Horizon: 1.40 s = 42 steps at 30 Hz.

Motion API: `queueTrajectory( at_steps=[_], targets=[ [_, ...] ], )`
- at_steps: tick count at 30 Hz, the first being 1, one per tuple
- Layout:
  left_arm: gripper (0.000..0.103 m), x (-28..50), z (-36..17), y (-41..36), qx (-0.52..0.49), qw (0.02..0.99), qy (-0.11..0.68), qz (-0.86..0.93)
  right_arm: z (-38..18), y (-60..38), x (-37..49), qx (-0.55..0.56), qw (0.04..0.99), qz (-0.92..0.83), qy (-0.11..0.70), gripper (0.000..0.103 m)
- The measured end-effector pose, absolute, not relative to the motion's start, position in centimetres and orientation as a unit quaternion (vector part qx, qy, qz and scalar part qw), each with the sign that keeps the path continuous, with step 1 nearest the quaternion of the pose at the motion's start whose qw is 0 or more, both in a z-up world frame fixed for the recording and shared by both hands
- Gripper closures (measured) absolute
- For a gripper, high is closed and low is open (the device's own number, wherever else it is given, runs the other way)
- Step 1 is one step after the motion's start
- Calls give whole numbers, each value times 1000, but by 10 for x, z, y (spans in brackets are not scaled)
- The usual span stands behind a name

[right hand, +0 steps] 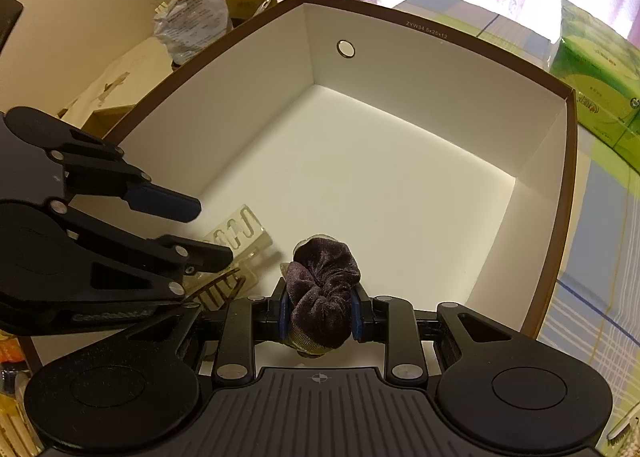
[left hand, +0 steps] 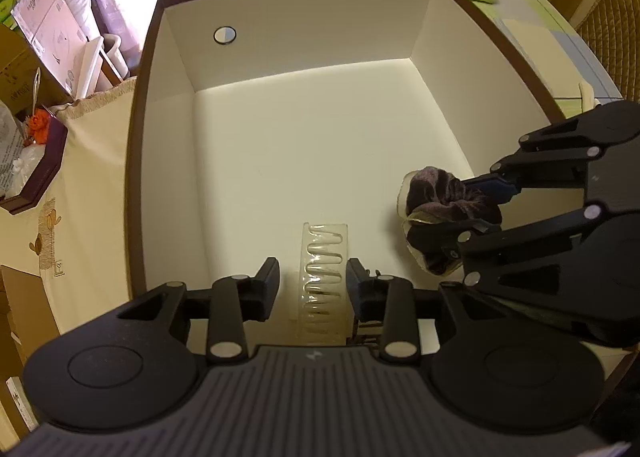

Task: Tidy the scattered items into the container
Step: 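Open the left tool to drop the holder while the right tool releases the scrunchie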

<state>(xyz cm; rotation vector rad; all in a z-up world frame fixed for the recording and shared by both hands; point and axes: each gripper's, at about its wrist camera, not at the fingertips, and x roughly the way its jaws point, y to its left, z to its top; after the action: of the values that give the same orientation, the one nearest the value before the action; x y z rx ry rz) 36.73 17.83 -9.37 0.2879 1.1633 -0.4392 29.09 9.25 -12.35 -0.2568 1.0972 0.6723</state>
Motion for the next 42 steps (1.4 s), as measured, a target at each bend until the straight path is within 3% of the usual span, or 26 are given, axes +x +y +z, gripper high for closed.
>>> queueTrajectory(
  at_steps=[3,4,5,10,13,16,23,27,33,42],
  targets=[
    [71,366,-89,182,132,807,538,-205,-122,93,290,-118,796,313,505,71],
    [71,365,-87,182,132,807,537,-205,-122,94,290,-116,796,315,504,48],
    [71,364,-85,182,132,809,536,-205,-121,94,289,-125,801,305,499,33],
    [74,360,-73,187,129,819,524,-197,-112,91,282,-138,804,327,478,30],
    [61,356,-67,189,139,828,512,-183,-106,88,277,-139,794,350,478,19],
    [59,353,-66,191,137,829,511,-181,-97,87,265,-156,798,346,468,1],
    [49,343,-65,189,137,827,512,-186,-85,79,246,-166,801,334,469,1],
    [31,335,-62,187,138,830,509,-182,-79,73,233,-170,805,326,465,1],
    [18,324,-51,183,137,836,499,-182,-71,63,222,-160,814,314,462,1],
    [14,307,-36,181,140,846,486,-168,-57,56,208,-149,823,317,447,1]
  ],
)
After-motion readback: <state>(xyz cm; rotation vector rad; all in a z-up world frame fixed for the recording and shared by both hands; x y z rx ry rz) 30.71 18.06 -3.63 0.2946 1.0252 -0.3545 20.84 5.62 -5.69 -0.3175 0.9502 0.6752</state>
